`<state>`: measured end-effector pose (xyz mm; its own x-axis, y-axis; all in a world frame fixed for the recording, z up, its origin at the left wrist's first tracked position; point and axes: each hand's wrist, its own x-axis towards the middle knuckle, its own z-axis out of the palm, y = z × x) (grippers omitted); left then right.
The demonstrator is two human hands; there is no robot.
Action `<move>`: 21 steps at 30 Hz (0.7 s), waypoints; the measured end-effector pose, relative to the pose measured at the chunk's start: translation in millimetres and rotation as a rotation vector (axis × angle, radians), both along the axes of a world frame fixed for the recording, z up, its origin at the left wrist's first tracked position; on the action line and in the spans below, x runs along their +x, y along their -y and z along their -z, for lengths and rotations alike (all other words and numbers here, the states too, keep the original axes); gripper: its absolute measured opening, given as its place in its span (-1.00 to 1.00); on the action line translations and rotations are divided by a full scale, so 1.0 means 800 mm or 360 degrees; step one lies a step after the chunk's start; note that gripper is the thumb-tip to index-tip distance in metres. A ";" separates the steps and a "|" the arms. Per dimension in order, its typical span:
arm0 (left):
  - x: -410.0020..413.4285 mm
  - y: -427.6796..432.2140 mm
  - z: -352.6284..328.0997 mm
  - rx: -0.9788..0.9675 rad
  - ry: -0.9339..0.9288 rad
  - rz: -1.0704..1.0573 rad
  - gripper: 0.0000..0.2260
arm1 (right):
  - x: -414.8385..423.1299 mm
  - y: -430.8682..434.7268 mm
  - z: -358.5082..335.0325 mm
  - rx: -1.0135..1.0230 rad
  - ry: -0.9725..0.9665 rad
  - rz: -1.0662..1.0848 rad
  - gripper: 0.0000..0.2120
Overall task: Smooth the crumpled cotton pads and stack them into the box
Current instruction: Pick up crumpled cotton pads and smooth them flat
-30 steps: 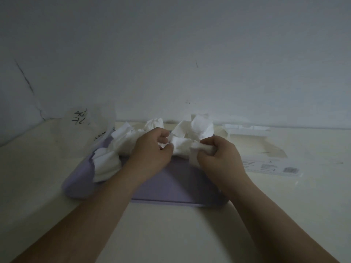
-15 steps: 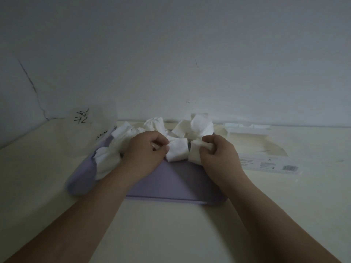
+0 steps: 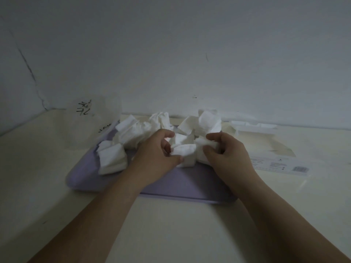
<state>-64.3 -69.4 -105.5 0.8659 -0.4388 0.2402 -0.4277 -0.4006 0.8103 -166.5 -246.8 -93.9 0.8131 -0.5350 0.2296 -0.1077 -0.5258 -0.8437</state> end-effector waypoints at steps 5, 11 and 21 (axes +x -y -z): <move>-0.003 -0.009 -0.002 -0.0068 -0.0052 0.0008 -0.86 | 0.002 0.003 0.002 0.0043 0.0041 0.0020 -0.68; -0.024 -0.017 -0.019 -0.0395 -0.0293 0.0399 -0.94 | 0.002 0.004 0.006 0.0267 0.0148 -0.0086 -0.74; -0.018 -0.016 -0.005 -0.0169 -0.0004 0.0298 -0.91 | 0.004 0.004 0.012 0.0312 0.0108 -0.0404 -0.71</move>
